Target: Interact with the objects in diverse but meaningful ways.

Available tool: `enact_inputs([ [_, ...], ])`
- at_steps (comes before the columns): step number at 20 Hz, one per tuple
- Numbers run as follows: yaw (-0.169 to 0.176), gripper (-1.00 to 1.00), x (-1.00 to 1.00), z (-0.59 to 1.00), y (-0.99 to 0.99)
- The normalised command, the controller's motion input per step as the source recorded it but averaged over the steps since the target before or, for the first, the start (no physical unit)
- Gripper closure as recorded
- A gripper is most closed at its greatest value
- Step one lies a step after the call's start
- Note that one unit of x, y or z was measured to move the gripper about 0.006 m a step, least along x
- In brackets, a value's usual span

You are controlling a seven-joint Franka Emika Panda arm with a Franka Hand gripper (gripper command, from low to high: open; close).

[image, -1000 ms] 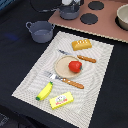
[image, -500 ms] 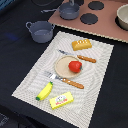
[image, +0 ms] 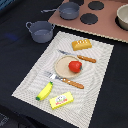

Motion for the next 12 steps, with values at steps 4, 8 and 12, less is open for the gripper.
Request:
enact_inputs([
  [4, -0.086, -1.00, 0.83, 0.50, -0.30],
  [8, -0.081, -1.00, 0.78, 0.43, -0.35],
  [12, -0.016, -1.00, 0.78, 0.36, -0.34],
])
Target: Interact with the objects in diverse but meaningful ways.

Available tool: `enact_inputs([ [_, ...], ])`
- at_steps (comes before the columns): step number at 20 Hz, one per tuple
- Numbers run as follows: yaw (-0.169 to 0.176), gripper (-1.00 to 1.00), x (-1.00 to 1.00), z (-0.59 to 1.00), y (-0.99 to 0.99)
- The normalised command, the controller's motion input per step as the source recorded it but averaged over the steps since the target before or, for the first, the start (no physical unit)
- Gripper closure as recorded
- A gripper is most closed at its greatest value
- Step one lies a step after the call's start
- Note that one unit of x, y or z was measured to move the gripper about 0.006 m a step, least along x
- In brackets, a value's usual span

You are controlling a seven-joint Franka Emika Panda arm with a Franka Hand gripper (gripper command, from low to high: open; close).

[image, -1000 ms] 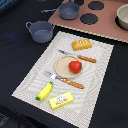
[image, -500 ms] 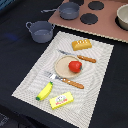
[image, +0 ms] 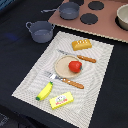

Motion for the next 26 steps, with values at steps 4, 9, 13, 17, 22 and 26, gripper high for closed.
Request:
enact_inputs([
  [4, 0.000, -1.00, 0.75, 0.27, -0.33],
  [9, 0.000, -1.00, 0.75, 0.26, -0.34],
  [13, 0.000, -1.00, 0.72, 0.17, -0.37],
  [17, 0.001, -1.00, 0.69, 0.01, -0.52],
  [22, 0.075, -1.00, 0.44, 0.00, -0.52],
  [26, 0.107, -1.00, 0.37, 0.00, -0.52],
])
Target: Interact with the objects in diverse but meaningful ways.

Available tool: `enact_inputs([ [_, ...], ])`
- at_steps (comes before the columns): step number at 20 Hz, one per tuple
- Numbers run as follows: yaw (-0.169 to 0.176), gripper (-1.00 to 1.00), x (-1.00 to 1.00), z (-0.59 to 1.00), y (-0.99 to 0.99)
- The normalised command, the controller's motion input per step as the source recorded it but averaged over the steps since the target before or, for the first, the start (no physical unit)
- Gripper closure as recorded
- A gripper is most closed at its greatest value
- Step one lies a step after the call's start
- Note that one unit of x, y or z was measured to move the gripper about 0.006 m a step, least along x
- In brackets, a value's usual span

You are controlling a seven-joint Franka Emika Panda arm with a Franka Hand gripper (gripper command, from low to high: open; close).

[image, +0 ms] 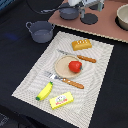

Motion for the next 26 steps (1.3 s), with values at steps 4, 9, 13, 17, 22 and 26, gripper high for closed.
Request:
enact_inputs([
  [4, 0.157, -1.00, 0.23, 0.00, -0.42],
  [9, 0.185, -1.00, 0.17, -0.03, -0.38],
  [13, 0.189, -1.00, 0.20, -0.01, -0.20],
  [17, 0.156, -1.00, 0.19, -0.01, -0.10],
  [22, 0.151, -1.00, 0.06, -0.11, -0.02],
  [26, 0.126, -1.00, 0.07, -0.13, -0.04],
])
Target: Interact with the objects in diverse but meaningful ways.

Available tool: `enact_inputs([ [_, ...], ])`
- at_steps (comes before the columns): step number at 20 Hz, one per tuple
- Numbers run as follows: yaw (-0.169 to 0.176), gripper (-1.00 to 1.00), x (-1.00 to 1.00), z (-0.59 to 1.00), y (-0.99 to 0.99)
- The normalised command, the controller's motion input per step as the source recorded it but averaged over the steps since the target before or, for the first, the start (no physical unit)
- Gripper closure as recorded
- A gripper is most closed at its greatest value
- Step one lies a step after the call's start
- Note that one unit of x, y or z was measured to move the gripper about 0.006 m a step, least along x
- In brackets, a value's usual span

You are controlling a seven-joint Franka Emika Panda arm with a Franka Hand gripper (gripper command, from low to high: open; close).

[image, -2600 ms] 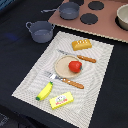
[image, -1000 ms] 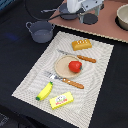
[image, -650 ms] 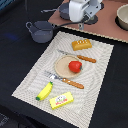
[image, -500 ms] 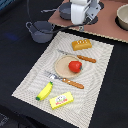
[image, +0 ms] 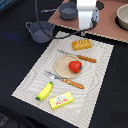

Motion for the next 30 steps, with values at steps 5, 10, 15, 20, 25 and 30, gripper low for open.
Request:
enact_inputs([
  [5, 0.021, -1.00, 0.14, -0.04, -0.12],
  [10, 0.000, -1.00, 0.19, -0.08, -0.12],
  [15, 0.002, -1.00, 0.27, -0.13, -0.08],
  [20, 0.026, -1.00, 0.22, -0.18, -0.03],
  [25, 0.012, -1.00, 0.25, -0.08, -0.06],
  [30, 0.018, -1.00, 0.21, -0.12, -0.10],
])
